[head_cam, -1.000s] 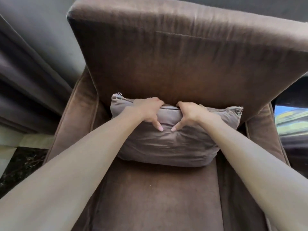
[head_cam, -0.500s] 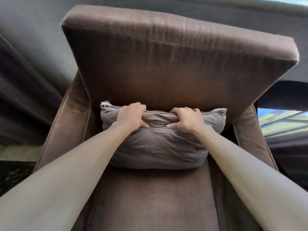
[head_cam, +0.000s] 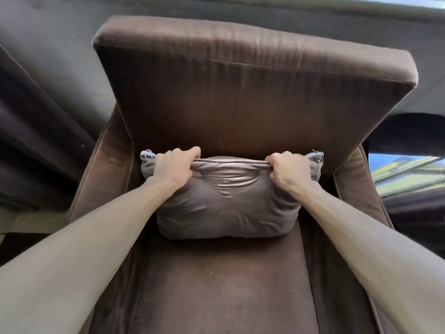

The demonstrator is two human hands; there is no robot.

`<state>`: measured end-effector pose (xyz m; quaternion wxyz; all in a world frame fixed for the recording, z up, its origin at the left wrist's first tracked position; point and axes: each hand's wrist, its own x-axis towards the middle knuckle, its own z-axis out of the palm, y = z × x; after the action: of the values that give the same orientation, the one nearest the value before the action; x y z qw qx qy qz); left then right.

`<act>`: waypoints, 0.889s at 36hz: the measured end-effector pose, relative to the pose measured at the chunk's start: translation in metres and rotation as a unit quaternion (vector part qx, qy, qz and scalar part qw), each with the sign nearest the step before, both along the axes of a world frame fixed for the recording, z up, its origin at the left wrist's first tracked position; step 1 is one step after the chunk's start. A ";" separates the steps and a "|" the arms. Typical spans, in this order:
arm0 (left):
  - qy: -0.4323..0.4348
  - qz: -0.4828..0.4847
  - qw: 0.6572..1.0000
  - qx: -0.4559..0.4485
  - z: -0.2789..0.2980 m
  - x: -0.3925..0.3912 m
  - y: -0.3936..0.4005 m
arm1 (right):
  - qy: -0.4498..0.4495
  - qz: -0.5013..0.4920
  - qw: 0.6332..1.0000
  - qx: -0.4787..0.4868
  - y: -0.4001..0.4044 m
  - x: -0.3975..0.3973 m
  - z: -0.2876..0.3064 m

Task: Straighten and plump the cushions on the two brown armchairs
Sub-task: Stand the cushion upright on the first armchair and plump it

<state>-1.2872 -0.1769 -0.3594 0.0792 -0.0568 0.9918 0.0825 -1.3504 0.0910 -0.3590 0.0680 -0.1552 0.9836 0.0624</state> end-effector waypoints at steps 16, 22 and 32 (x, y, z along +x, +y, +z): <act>-0.043 0.063 0.997 0.003 0.017 -0.004 -0.033 | -0.126 -0.034 0.991 -0.044 0.045 -0.029 0.008; 0.027 0.089 0.995 0.041 0.022 -0.011 -0.028 | -0.004 -0.031 0.999 -0.031 0.059 -0.033 0.017; 0.138 0.094 0.986 0.028 -0.008 0.002 -0.019 | -0.046 -0.077 0.996 -0.016 0.049 -0.031 0.000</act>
<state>-1.2855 -0.1962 -0.3679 -0.0648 -0.1354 0.9808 0.1246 -1.3813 0.1398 -0.3590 0.1153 -0.0829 0.9893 0.0340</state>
